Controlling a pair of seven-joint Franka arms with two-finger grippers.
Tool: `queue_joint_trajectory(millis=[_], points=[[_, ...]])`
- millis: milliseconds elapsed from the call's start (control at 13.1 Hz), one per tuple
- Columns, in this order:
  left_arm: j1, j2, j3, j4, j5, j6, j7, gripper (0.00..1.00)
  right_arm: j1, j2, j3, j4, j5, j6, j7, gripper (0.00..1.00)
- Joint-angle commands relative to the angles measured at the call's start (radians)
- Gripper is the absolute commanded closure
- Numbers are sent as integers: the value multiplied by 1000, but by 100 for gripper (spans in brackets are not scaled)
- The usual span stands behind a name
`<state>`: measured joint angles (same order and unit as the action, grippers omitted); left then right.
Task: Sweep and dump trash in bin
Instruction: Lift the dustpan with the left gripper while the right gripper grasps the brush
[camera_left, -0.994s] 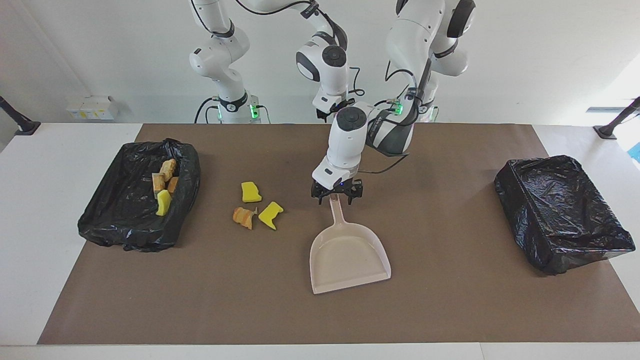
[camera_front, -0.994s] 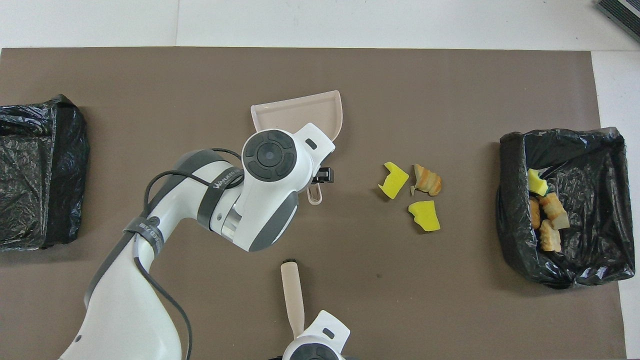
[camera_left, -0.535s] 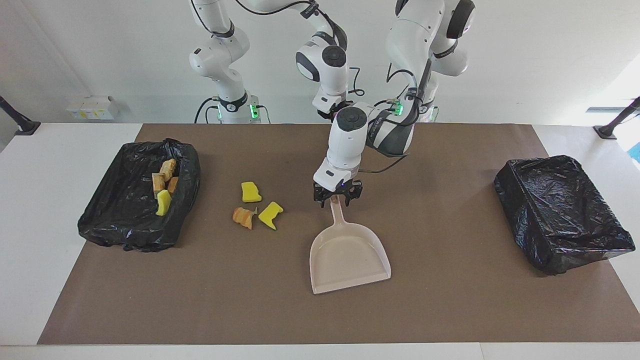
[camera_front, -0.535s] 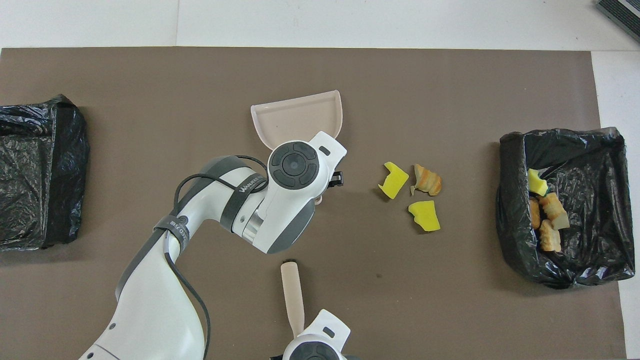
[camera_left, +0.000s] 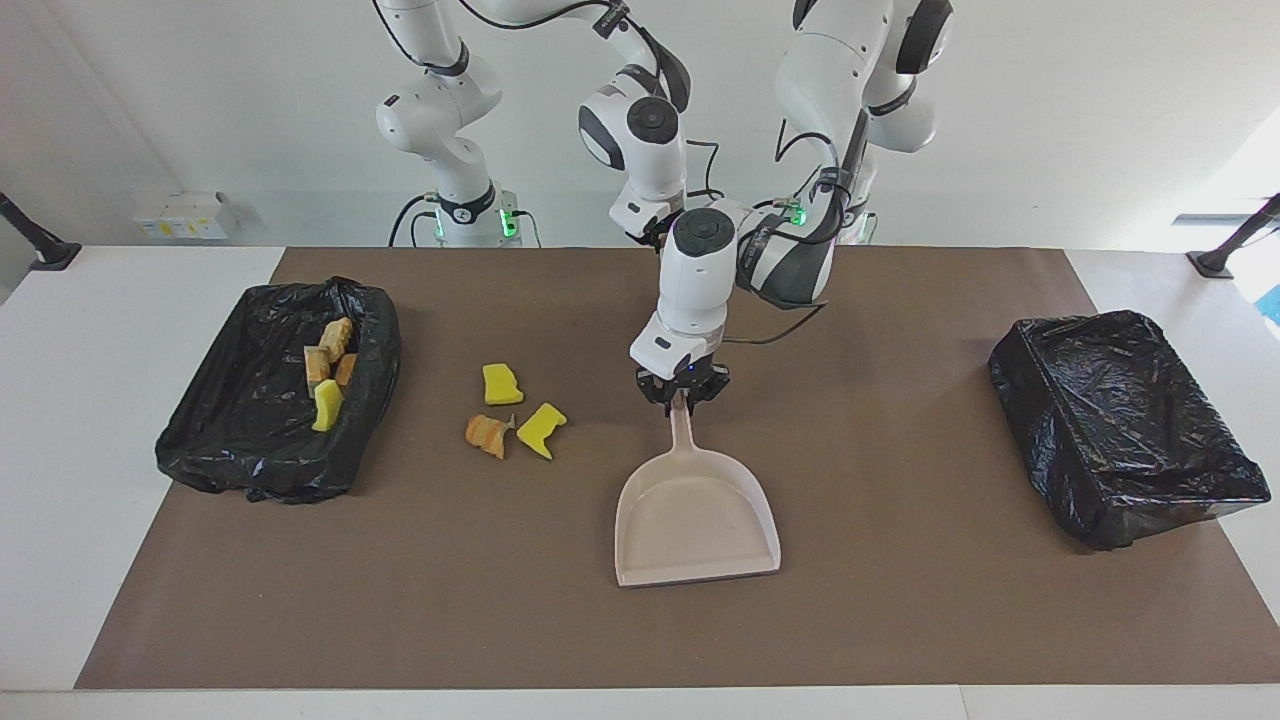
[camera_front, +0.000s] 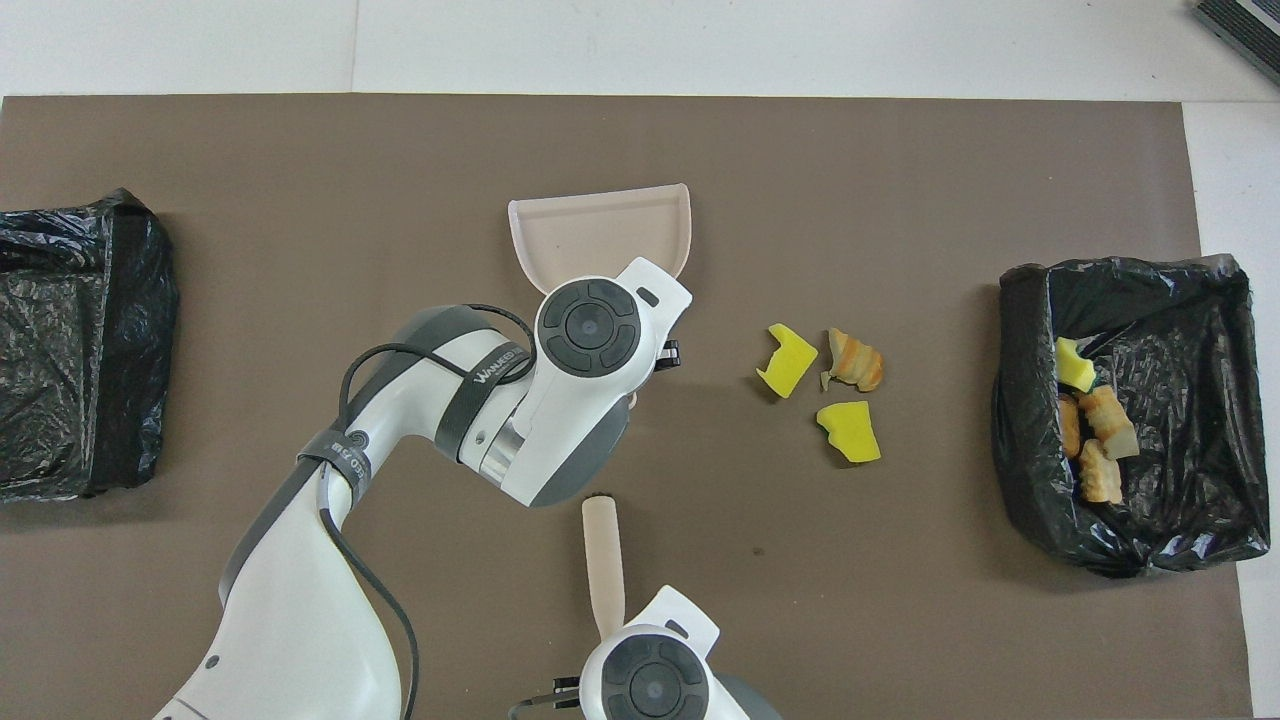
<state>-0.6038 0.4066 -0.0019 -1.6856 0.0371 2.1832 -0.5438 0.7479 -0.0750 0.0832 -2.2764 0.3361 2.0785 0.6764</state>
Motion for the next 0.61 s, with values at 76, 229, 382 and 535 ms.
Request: queue_joint_trajectory(millis=[76,229,382,535], points=[[113,-38,0,24,12,-60,264,100,-125,-95,4,43,-66,-157,-11,100],[165,-37,0,58,13,-115,336,100,-201,-97,6,113,-129,-257,-14,100],[209,-51,0,61,12,-129,444,100,-281,-97,6,153,-175,-285,-72,100],[261,-77,-1,58,12,-148,540,100,-362,-83,6,179,-248,-291,-154,100]])
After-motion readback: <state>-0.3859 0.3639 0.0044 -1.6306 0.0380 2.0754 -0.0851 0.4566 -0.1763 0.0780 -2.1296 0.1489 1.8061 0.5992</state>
